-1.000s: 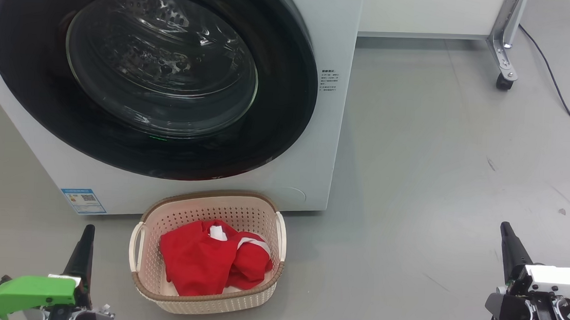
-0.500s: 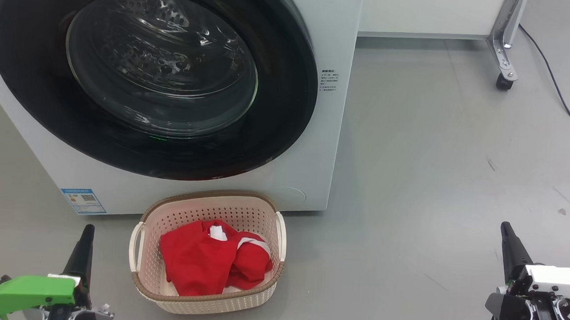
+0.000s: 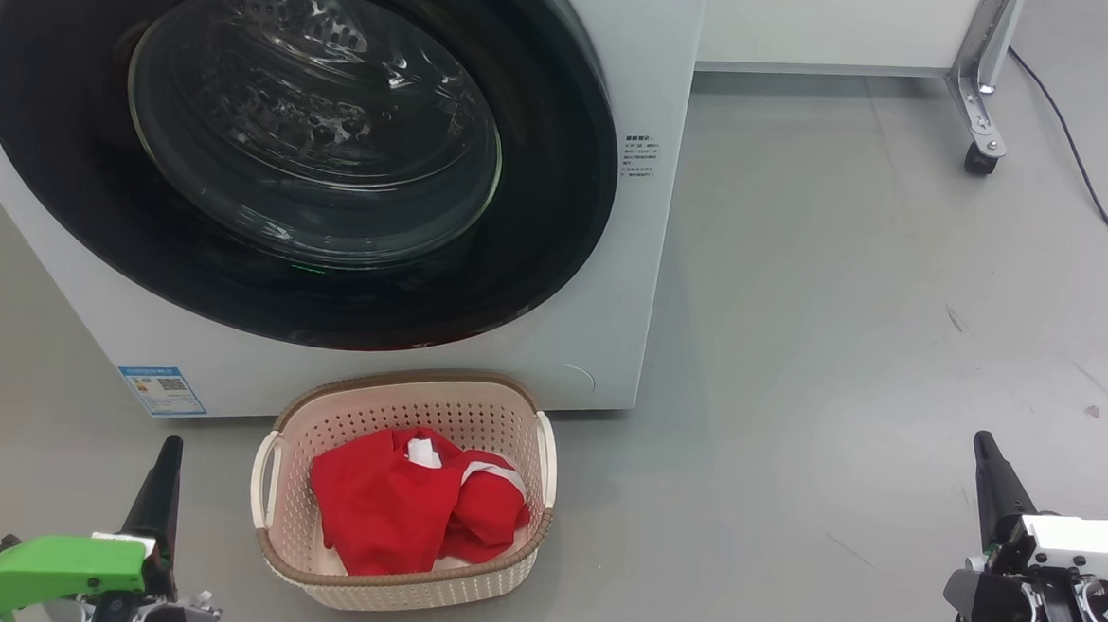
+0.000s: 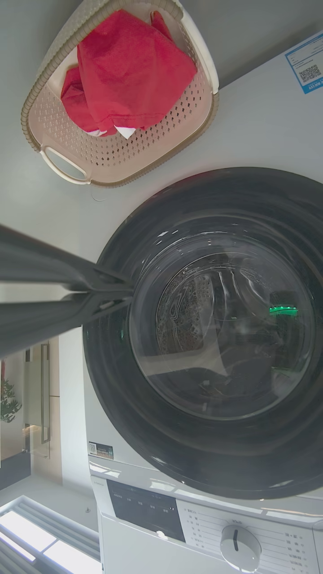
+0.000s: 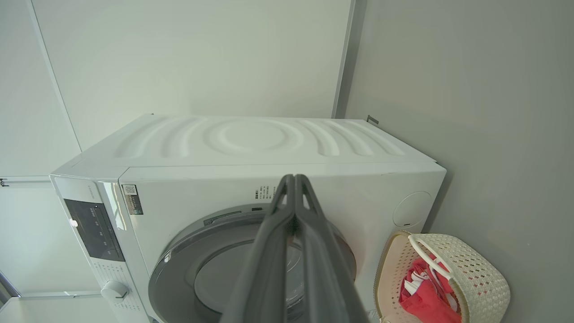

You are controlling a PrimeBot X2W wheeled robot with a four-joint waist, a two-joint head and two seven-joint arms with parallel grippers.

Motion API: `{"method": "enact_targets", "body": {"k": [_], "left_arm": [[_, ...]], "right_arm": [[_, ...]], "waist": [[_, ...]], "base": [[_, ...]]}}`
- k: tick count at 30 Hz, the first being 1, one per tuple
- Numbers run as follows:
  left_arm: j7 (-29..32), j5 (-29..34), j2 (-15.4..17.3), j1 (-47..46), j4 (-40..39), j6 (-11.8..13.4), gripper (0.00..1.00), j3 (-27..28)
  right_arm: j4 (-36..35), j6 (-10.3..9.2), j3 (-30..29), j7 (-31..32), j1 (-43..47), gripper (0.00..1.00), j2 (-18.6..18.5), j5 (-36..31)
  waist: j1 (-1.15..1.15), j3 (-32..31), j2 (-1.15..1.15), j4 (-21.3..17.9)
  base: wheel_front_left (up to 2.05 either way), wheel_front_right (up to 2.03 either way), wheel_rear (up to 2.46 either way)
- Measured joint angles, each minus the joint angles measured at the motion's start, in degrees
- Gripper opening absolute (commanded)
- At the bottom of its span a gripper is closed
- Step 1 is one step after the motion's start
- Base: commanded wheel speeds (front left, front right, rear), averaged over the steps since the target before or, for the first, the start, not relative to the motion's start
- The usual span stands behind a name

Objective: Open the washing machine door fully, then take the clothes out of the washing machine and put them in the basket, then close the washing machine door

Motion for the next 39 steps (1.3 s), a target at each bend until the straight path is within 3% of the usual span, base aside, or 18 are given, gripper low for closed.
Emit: {"method": "enact_targets", "body": {"k": [39], "left_arm": [[0.3, 0.0, 0.0, 0.0, 0.0, 0.0, 0.0, 0.3]], "right_arm": [[0.0, 0.0, -0.2, 0.0, 0.0, 0.0, 0.0, 0.0]], "waist": [[0.0, 0.0, 0.0, 0.0]], "base": [[0.0, 0.0, 0.0]]}}
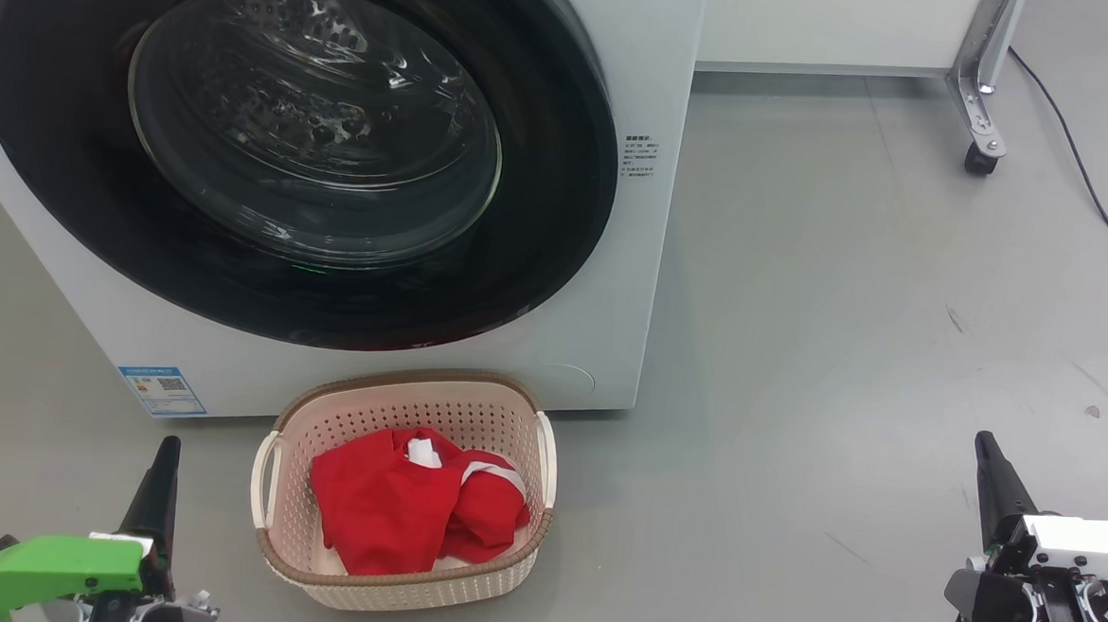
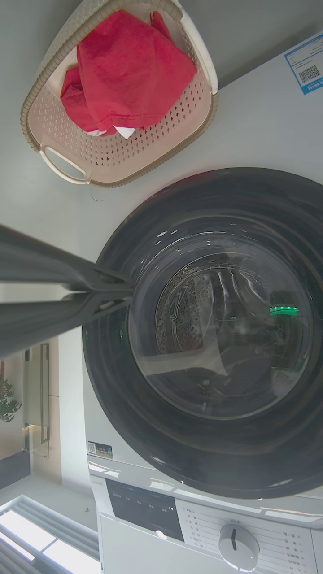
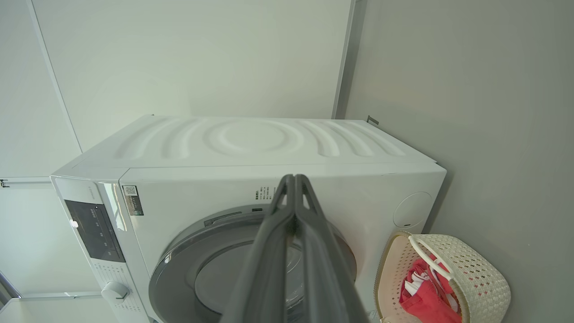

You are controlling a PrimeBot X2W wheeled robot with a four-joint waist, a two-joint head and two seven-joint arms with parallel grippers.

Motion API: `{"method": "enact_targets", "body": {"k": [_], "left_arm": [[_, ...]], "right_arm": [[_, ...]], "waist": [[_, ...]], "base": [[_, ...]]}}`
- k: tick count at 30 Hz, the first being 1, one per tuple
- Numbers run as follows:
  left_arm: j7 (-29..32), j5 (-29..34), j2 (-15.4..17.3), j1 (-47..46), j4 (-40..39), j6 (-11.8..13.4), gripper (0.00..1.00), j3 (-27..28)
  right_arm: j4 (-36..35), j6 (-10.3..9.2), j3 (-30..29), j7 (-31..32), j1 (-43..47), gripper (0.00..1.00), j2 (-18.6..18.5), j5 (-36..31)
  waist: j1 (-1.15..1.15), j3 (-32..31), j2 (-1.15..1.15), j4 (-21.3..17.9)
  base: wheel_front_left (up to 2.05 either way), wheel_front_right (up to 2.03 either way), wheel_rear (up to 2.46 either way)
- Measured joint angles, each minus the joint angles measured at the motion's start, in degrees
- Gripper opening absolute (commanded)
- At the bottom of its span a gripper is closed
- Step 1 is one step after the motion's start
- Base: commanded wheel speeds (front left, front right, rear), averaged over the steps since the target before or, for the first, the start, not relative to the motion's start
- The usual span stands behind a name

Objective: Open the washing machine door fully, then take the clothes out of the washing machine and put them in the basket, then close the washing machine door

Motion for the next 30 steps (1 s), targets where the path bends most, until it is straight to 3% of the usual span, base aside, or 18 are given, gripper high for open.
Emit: {"method": "enact_targets", "body": {"k": [30], "left_arm": [[0.2, 0.0, 0.0, 0.0, -0.1, 0.0, 0.0, 0.2]], "right_arm": [[0.0, 0.0, -0.1, 0.0, 0.0, 0.0, 0.0, 0.0]], "waist": [[0.0, 0.0, 0.0, 0.0]], "base": [[0.0, 0.0, 0.0]]}}
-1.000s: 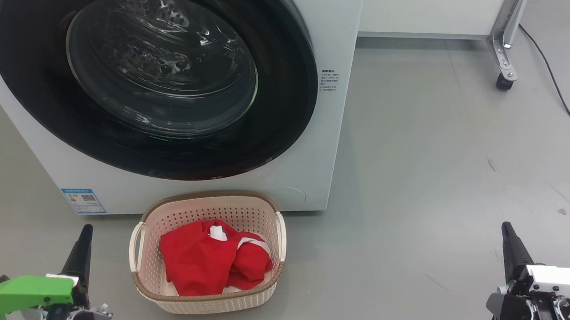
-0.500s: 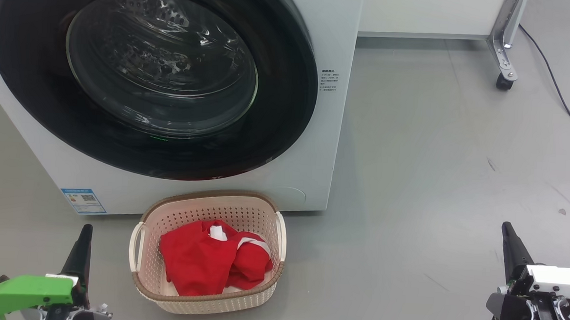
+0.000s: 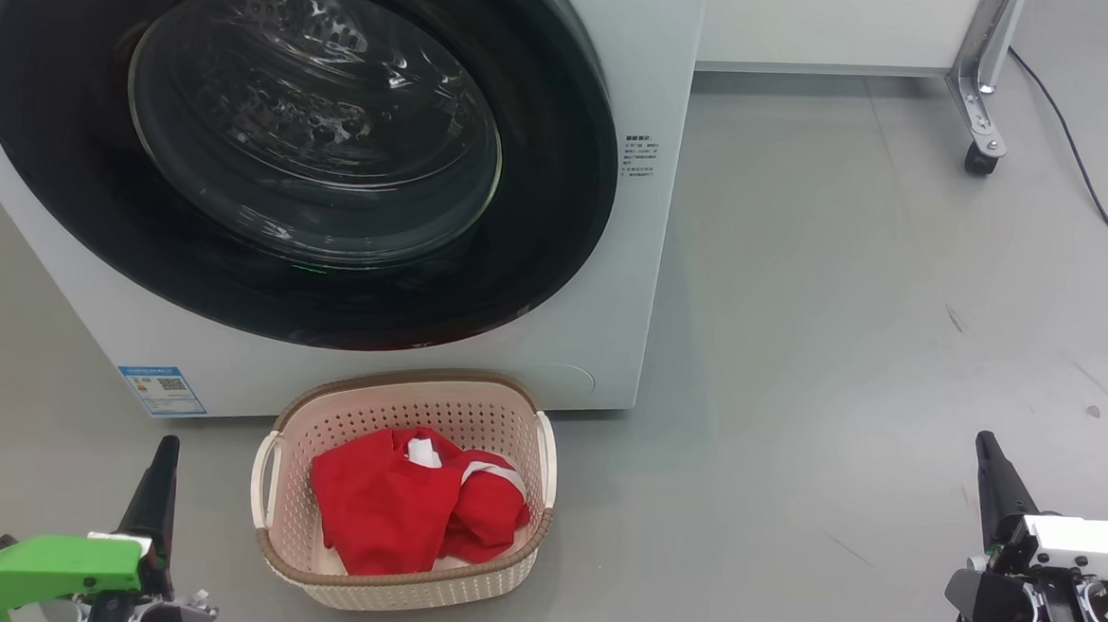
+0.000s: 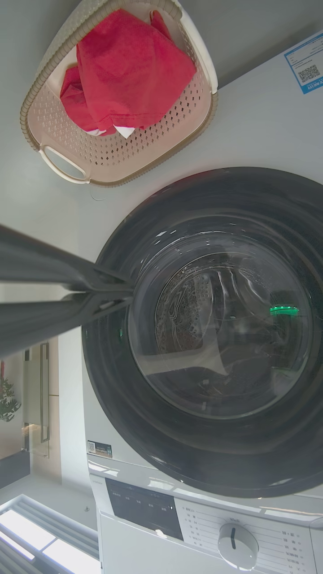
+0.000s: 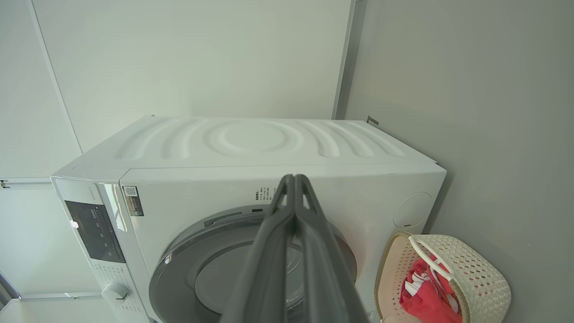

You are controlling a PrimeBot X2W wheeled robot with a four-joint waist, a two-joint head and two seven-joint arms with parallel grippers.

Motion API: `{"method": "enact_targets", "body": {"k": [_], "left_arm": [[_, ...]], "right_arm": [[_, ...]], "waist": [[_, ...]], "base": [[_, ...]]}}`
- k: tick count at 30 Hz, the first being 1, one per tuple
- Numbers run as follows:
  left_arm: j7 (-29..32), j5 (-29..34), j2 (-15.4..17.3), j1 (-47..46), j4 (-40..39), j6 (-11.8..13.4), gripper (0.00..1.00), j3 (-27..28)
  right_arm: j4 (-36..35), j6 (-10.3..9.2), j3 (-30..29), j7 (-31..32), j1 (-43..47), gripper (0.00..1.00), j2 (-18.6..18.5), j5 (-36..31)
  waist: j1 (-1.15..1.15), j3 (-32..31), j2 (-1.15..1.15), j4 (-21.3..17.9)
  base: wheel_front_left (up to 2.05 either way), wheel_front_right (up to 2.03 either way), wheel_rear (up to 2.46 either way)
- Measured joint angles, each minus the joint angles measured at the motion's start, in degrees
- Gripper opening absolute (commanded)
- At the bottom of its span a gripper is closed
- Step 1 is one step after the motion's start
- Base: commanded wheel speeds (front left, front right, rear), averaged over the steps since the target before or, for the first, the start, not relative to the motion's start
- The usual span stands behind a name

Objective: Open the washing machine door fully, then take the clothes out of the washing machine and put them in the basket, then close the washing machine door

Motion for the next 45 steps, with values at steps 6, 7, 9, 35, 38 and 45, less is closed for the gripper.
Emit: {"method": "enact_targets", "body": {"k": [6, 7, 9, 35, 38, 45], "left_arm": [[0.0, 0.0, 0.0, 0.0, 0.0, 0.0, 0.0, 0.0], [0.0, 0.0, 0.0, 0.0, 0.0, 0.0, 0.0, 0.0], [0.0, 0.0, 0.0, 0.0, 0.0, 0.0, 0.0, 0.0], [0.0, 0.0, 0.0, 0.0, -0.1, 0.0, 0.0, 0.2], [0.1, 0.0, 0.0, 0.0, -0.1, 0.0, 0.0, 0.3], [0.1, 0.0, 0.0, 0.0, -0.1, 0.0, 0.0, 0.3]], "right_arm": [[0.0, 0.0, 0.0, 0.0, 0.0, 0.0, 0.0, 0.0], [0.0, 0.0, 0.0, 0.0, 0.0, 0.0, 0.0, 0.0], [0.0, 0.0, 0.0, 0.1, 0.0, 0.0, 0.0, 0.0], [0.0, 0.0, -0.1, 0.1, 0.0, 0.0, 0.1, 0.0], [0.0, 0.0, -0.2, 0.1, 0.0, 0.0, 0.1, 0.0], [0.0, 0.0, -0.2, 0.1, 0.0, 0.0, 0.1, 0.0]], "waist": [[0.0, 0.0, 0.0, 0.0], [0.0, 0.0, 0.0, 0.0], [0.0, 0.0, 0.0, 0.0], [0.0, 0.0, 0.0, 0.0], [0.0, 0.0, 0.0, 0.0], [0.0, 0.0, 0.0, 0.0]], "base": [[0.0, 0.0, 0.0], [0.0, 0.0, 0.0], [0.0, 0.0, 0.0], [0.0, 0.0, 0.0], [0.0, 0.0, 0.0], [0.0, 0.0, 0.0]]}}
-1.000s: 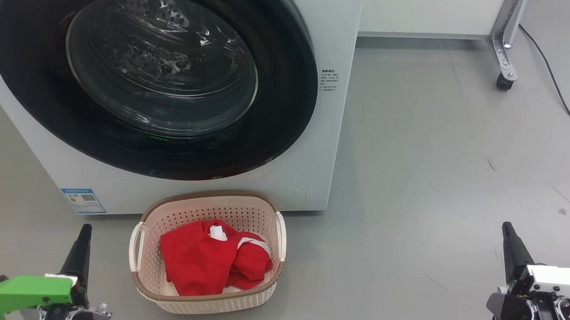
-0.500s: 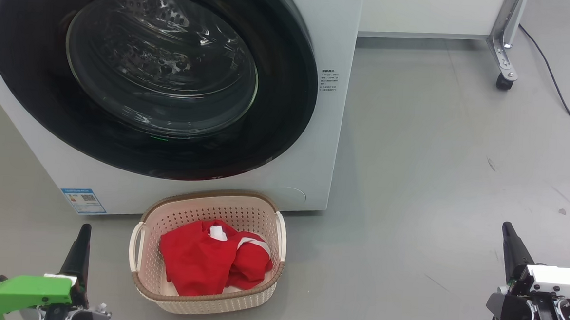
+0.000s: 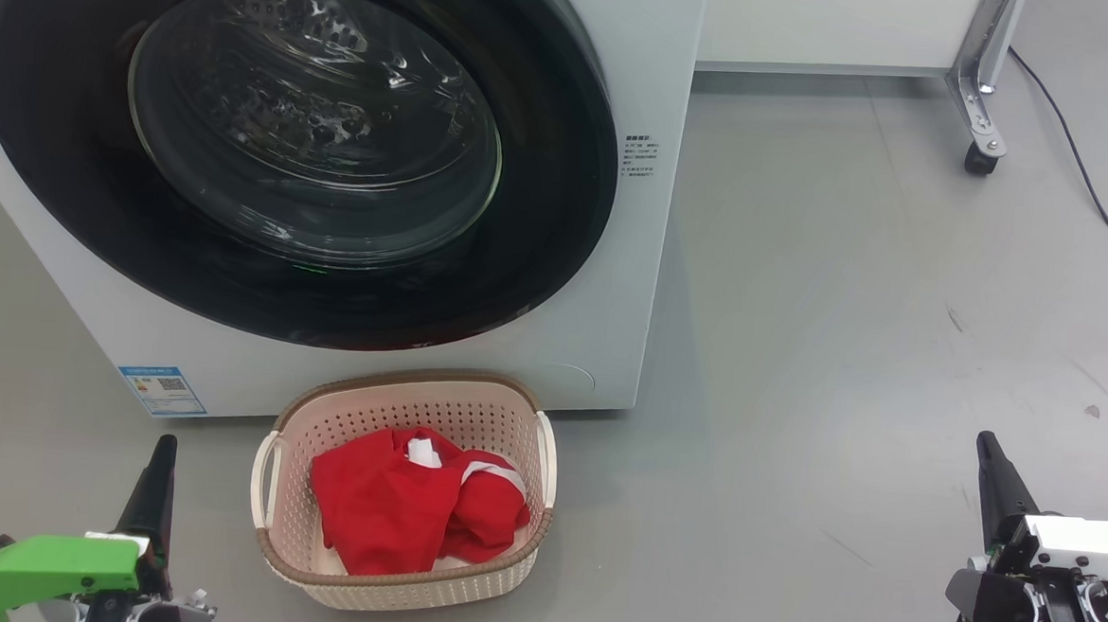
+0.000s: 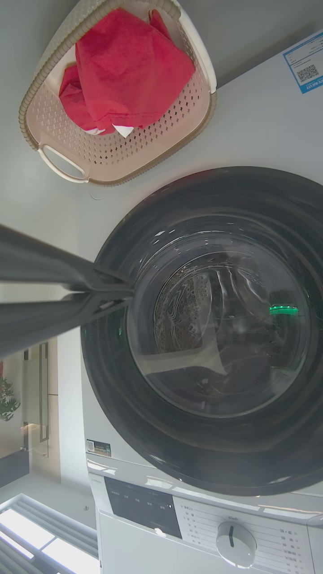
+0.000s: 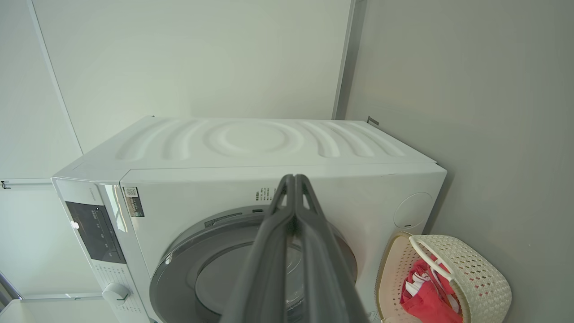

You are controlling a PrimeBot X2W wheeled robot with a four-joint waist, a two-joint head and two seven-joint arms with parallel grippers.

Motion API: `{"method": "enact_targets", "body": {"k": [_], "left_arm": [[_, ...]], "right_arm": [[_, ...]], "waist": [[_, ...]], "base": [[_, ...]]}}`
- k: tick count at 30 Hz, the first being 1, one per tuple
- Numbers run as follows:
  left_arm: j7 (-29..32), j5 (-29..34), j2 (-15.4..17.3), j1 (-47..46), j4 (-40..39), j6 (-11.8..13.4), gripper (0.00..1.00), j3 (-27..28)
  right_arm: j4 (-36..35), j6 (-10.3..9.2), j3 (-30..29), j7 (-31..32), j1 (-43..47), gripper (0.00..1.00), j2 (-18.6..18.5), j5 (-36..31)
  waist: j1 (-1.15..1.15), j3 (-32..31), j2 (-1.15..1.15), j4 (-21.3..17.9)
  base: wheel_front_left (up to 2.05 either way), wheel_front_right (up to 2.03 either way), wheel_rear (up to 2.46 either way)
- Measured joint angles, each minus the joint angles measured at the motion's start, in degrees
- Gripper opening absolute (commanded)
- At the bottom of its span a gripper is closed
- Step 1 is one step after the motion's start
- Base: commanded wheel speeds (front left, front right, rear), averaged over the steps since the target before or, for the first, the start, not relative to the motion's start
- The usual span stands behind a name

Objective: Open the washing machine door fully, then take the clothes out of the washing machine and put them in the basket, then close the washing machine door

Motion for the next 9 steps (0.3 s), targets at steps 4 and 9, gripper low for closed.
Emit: {"method": "enact_targets", "body": {"k": [4, 9], "left_arm": [[0.0, 0.0, 0.0, 0.0, 0.0, 0.0, 0.0, 0.0], [0.0, 0.0, 0.0, 0.0, 0.0, 0.0, 0.0, 0.0]], "right_arm": [[0.0, 0.0, 0.0, 0.0, 0.0, 0.0, 0.0, 0.0], [0.0, 0.0, 0.0, 0.0, 0.0, 0.0, 0.0, 0.0]], "waist": [[0.0, 0.0, 0.0, 0.0], [0.0, 0.0, 0.0, 0.0]], "base": [[0.0, 0.0, 0.0], [0.0, 0.0, 0.0]]}}
